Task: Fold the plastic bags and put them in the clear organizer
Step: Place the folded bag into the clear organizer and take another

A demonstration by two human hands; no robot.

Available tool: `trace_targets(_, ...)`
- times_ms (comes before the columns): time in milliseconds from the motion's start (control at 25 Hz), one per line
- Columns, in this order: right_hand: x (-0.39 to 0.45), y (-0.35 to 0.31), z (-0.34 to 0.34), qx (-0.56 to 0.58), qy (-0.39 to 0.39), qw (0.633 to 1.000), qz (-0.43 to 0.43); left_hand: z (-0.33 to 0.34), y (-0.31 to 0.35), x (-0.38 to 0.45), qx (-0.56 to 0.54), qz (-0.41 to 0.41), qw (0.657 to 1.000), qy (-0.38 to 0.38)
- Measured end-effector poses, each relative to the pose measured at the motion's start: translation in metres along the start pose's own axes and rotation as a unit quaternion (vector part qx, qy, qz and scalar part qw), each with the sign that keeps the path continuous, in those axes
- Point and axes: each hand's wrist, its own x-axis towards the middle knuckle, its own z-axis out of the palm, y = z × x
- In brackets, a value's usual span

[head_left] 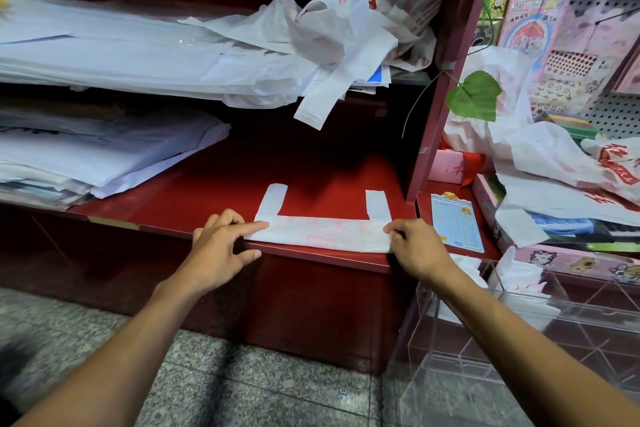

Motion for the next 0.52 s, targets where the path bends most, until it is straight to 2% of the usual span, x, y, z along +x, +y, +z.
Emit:
trace_targets(80,-0.003,-0.001,-0.001,-0.014,-0.007,1.0,-0.025,0.002,0.0,-0.001,-0.007,0.008,1.0,0.01)
trace_targets(280,-0.013,-0.001,-0.002,-0.181,-0.049,0.972,-0.142,0.001,-0.003,-0.004,-0.021,-0.014,1.0,-0.014)
trace_targets(520,-0.015,0.005,-0.006,-0.194,-0.057,0.962,-0.182,0.003,-0.005,-0.006,0.022,0.028,0.999,-0.003)
